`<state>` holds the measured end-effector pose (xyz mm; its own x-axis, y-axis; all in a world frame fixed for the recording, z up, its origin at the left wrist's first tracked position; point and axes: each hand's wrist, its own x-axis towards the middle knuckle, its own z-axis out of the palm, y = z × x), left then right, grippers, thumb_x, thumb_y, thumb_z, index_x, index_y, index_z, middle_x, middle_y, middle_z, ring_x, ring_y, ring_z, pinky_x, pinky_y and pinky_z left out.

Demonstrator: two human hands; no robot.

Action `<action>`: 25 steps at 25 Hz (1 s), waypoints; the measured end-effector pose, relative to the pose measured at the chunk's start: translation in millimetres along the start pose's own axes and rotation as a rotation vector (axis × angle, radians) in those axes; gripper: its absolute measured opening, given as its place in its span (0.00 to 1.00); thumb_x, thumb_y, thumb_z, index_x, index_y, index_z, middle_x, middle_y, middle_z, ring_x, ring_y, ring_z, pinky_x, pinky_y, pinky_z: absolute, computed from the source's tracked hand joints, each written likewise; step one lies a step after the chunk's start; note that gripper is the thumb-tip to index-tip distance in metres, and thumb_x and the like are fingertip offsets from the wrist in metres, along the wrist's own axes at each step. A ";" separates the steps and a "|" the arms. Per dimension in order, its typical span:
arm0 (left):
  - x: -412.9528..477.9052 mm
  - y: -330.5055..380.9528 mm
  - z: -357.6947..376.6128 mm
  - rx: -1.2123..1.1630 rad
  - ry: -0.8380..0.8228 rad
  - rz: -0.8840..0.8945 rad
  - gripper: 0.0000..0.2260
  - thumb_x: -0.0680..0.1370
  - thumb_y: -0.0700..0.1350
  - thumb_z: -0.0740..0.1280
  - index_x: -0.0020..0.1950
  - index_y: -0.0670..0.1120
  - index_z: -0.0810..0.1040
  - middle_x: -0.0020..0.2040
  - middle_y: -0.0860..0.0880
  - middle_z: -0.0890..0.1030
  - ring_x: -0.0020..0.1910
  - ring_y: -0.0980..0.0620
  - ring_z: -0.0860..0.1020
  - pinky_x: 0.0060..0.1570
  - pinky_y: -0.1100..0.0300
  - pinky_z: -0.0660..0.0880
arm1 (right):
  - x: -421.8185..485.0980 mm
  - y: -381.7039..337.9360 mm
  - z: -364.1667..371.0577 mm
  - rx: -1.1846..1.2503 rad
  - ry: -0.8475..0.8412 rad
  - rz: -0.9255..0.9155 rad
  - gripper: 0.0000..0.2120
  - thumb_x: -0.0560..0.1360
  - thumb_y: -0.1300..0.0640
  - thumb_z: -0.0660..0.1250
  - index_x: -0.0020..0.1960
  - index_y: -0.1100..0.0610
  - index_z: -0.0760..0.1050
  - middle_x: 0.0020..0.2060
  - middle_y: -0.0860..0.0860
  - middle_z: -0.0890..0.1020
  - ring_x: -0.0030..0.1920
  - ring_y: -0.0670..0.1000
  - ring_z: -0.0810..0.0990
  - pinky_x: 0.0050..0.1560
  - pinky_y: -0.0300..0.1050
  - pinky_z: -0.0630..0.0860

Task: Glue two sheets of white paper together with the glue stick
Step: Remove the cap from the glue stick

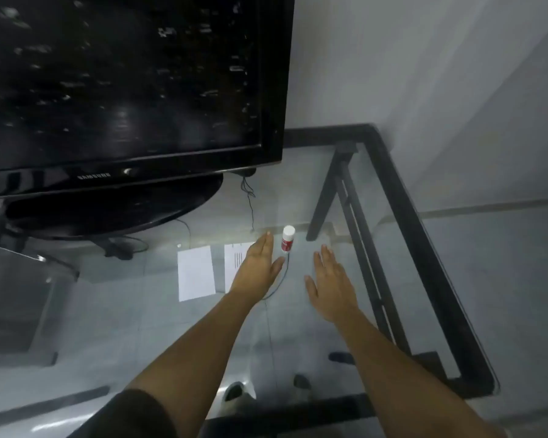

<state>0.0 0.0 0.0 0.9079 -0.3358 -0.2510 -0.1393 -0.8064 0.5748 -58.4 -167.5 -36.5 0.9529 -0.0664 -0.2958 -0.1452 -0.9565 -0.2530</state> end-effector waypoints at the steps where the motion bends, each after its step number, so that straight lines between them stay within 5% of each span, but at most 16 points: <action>1: 6.2 2.1 2.9 -0.069 0.049 -0.011 0.28 0.80 0.52 0.58 0.75 0.43 0.51 0.76 0.44 0.58 0.74 0.45 0.57 0.71 0.55 0.55 | 2.5 0.7 4.3 -0.024 0.019 -0.004 0.29 0.80 0.45 0.45 0.75 0.58 0.41 0.76 0.55 0.43 0.75 0.53 0.41 0.74 0.49 0.43; 4: 21.4 9.6 9.6 -0.226 0.138 -0.028 0.27 0.77 0.50 0.64 0.73 0.45 0.60 0.71 0.42 0.69 0.69 0.43 0.67 0.67 0.53 0.63 | 5.2 3.4 15.3 -0.032 0.067 -0.001 0.29 0.79 0.45 0.44 0.75 0.56 0.40 0.76 0.53 0.44 0.75 0.52 0.41 0.73 0.48 0.40; 7: 30.8 10.8 20.8 -0.289 0.194 -0.042 0.19 0.76 0.48 0.67 0.64 0.45 0.69 0.57 0.41 0.79 0.54 0.43 0.77 0.51 0.56 0.72 | 5.2 7.2 23.7 -0.034 0.104 -0.013 0.29 0.79 0.44 0.44 0.75 0.56 0.40 0.76 0.52 0.45 0.73 0.48 0.38 0.72 0.47 0.38; 10: 32.6 12.4 20.0 -0.333 0.234 -0.071 0.11 0.75 0.47 0.67 0.52 0.47 0.68 0.44 0.47 0.77 0.40 0.48 0.75 0.38 0.60 0.68 | 7.5 8.5 23.5 -0.047 0.101 -0.018 0.29 0.79 0.44 0.44 0.75 0.55 0.40 0.76 0.51 0.44 0.72 0.47 0.36 0.71 0.46 0.36; 13: 20.6 14.9 16.5 -0.452 0.192 -0.061 0.13 0.76 0.48 0.66 0.58 0.46 0.70 0.49 0.51 0.75 0.46 0.53 0.74 0.46 0.61 0.70 | 5.7 4.7 19.2 -0.033 0.054 -0.004 0.29 0.79 0.44 0.44 0.75 0.55 0.39 0.76 0.52 0.43 0.74 0.49 0.38 0.70 0.46 0.35; 17: -1.4 11.6 4.8 -0.432 0.169 0.007 0.18 0.78 0.49 0.62 0.66 0.46 0.69 0.52 0.51 0.74 0.47 0.54 0.73 0.43 0.70 0.66 | 10.1 -4.2 -11.1 0.342 0.024 0.070 0.26 0.80 0.48 0.54 0.74 0.56 0.55 0.75 0.53 0.58 0.74 0.54 0.56 0.72 0.47 0.54; 19: -11.0 7.8 -1.9 -0.424 0.199 0.015 0.16 0.79 0.49 0.61 0.66 0.47 0.69 0.50 0.52 0.73 0.44 0.56 0.73 0.39 0.73 0.65 | 14.4 -15.1 -36.1 0.698 0.054 0.128 0.20 0.79 0.48 0.57 0.68 0.54 0.66 0.65 0.52 0.73 0.65 0.51 0.71 0.61 0.41 0.68; 22: -19.8 8.0 -12.0 -0.520 0.208 -0.024 0.09 0.78 0.49 0.63 0.56 0.51 0.66 0.44 0.54 0.73 0.36 0.57 0.73 0.31 0.76 0.68 | 19.7 -37.4 -68.9 1.005 0.020 0.114 0.18 0.74 0.37 0.57 0.59 0.44 0.72 0.54 0.44 0.78 0.51 0.41 0.77 0.47 0.33 0.69; 25: -19.5 9.0 -22.1 -0.494 0.191 0.063 0.07 0.78 0.48 0.62 0.52 0.52 0.65 0.42 0.56 0.72 0.35 0.58 0.72 0.31 0.76 0.68 | 25.9 -50.0 -82.2 1.019 0.038 0.049 0.11 0.72 0.39 0.63 0.51 0.41 0.73 0.47 0.39 0.79 0.47 0.38 0.79 0.45 0.29 0.70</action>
<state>-10.2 10.1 27.3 0.9659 -0.2449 -0.0846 -0.0351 -0.4470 0.8939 -4.6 -144.7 44.2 0.9451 -0.1249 -0.3021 -0.3249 -0.2575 -0.9100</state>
